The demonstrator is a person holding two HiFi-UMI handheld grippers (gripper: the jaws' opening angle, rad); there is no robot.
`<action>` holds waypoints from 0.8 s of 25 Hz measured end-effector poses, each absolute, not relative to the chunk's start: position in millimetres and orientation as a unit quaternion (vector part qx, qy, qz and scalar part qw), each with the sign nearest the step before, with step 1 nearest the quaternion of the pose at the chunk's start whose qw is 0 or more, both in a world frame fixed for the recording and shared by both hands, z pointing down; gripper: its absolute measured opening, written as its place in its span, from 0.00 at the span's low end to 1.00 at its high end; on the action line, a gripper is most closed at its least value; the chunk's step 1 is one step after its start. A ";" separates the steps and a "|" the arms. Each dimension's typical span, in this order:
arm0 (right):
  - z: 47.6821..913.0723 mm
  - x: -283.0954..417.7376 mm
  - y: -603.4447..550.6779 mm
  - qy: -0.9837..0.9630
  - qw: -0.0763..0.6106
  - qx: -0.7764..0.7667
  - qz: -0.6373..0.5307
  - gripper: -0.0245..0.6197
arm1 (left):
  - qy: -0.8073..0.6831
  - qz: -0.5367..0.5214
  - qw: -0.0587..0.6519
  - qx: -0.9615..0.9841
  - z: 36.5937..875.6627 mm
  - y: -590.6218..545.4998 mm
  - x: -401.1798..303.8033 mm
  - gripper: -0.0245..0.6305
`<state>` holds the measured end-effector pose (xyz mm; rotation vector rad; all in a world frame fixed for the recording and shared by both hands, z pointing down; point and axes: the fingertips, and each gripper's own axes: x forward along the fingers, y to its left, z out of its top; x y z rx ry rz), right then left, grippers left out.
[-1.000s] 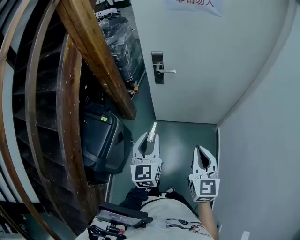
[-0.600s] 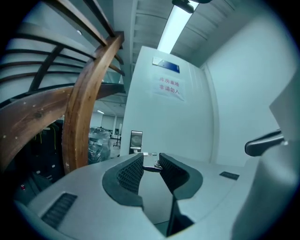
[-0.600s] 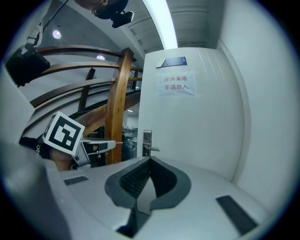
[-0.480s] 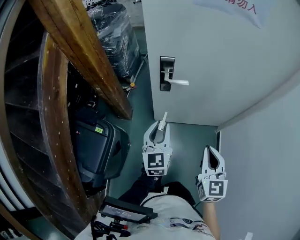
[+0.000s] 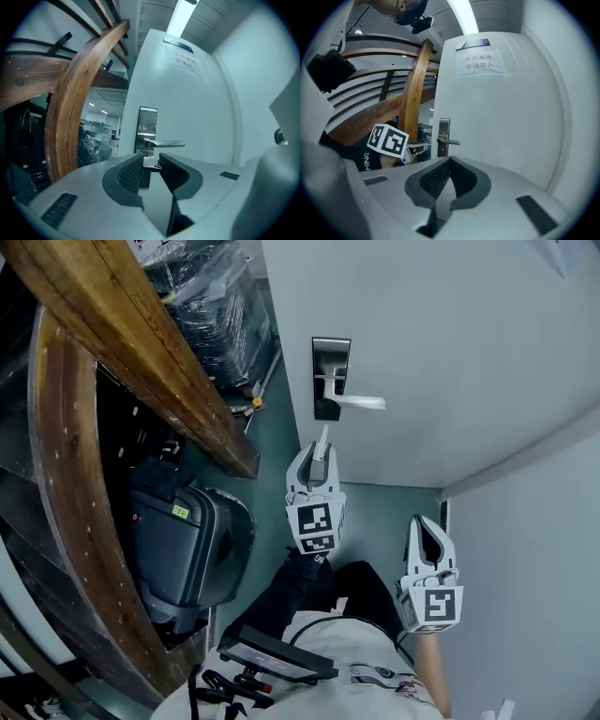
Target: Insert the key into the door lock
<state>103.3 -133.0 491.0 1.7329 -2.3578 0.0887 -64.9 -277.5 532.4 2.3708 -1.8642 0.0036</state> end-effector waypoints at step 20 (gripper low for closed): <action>576.3 134.1 -173.0 -0.793 0.103 0.600 0.030 0.05 | -0.638 -0.032 0.052 0.767 587.5 -364.4 -52.3 0.19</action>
